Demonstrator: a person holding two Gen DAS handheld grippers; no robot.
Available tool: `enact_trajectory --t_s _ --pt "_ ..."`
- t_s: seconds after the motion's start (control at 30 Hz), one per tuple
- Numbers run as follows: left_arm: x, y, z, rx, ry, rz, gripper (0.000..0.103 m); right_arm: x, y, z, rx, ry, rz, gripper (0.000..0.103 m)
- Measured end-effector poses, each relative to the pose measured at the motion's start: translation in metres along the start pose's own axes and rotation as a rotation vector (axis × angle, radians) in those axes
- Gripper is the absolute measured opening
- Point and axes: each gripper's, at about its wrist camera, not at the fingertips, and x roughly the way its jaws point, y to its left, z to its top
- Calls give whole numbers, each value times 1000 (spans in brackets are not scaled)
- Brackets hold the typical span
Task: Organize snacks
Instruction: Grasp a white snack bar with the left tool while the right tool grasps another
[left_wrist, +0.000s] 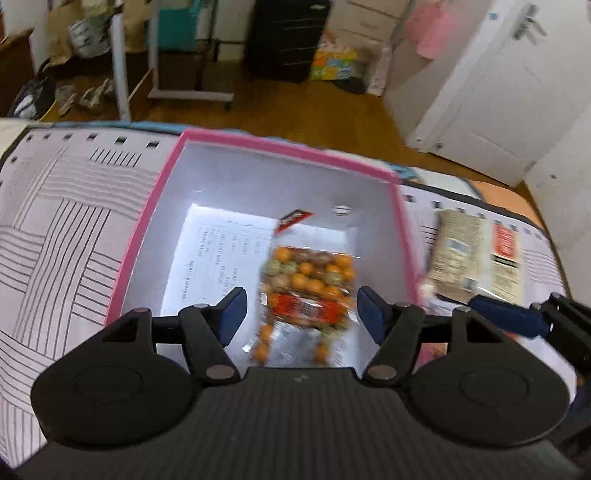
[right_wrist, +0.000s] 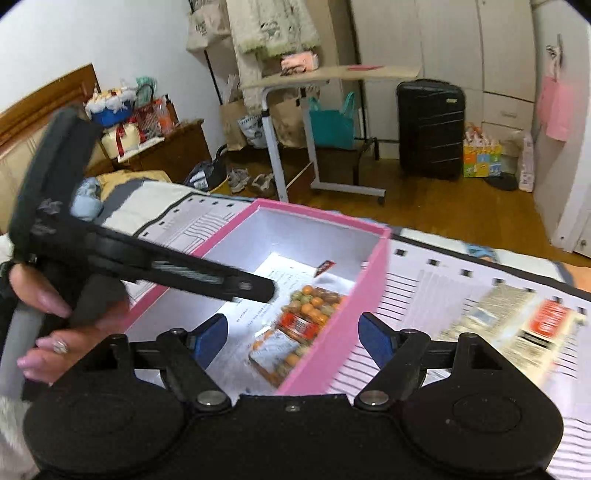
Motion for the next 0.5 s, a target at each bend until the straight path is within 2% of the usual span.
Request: enact_trajectory --t_s 0.07,0.23,0.37,0.5 --pt "-24 -16 -5 66 -30 -30 65 -30 -9 -5 5 -12 -20 82" --pt "-72 -56 -24 202 -97 -113 63 -73 -33 -21 51 -23 -81 82" --pt "-78 -85 -44 256 -108 -150 62 -96 -42 -43 69 -40 -151 82" --pt "-75 -115 -61 310 -144 -149 54 -111 -49 -76 78 -54 -226 82"
